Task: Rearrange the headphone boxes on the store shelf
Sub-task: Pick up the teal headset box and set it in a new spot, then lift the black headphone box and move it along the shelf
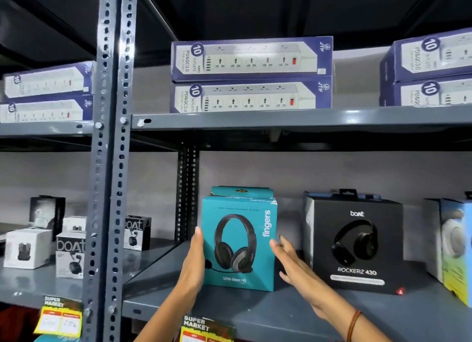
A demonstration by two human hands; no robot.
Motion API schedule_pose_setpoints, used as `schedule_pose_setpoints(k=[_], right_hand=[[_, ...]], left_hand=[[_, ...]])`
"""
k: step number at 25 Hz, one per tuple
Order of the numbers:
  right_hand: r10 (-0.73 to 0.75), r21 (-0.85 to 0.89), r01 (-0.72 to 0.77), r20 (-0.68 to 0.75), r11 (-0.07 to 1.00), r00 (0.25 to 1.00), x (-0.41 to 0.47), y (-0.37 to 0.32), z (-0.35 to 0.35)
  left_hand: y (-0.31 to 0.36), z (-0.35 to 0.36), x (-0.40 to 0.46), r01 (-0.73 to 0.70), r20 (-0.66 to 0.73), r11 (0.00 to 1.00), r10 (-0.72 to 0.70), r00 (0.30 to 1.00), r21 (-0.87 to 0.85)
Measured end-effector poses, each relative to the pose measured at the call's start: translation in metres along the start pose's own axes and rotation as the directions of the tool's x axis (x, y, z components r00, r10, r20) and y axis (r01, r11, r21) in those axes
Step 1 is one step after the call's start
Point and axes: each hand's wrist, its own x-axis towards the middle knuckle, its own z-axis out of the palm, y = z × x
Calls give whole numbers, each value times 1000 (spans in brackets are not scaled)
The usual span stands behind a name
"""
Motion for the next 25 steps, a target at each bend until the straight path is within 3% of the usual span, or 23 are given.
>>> schedule_pose_setpoints(k=[2,5,8,11,15,19,22,25], right_hand=[[-11,-8,10,-72,1000,997,-12,-4,-15],[-100,1,103,-219,995,971,-35,-23,-52],[-217,-53,215,-423,975,880,-56,-41,-102],[-238,-62,250,-586,966,774,-72,-34,-151],[-86,2,110,-607,994,790,-73,9,-199],[153,43,-148,-406,988,901,-55,50,-219],[211,47,-206,-264,977,941,-41,64,-230],[205,63,-196,-236,979,950,-48,60,-231]], left_hand=[[7,12,-4,-140,-113,982,155,981,127],[36,49,-15,-449,-156,792,548,822,414],[63,109,-32,-644,-12,685,688,726,341],[64,174,-45,-609,164,768,586,793,198],[24,226,-38,-304,228,942,268,936,141],[-16,239,-20,-93,171,953,44,984,290],[-25,245,-20,5,174,970,-48,983,242],[-20,246,-26,22,97,965,-48,994,260]])
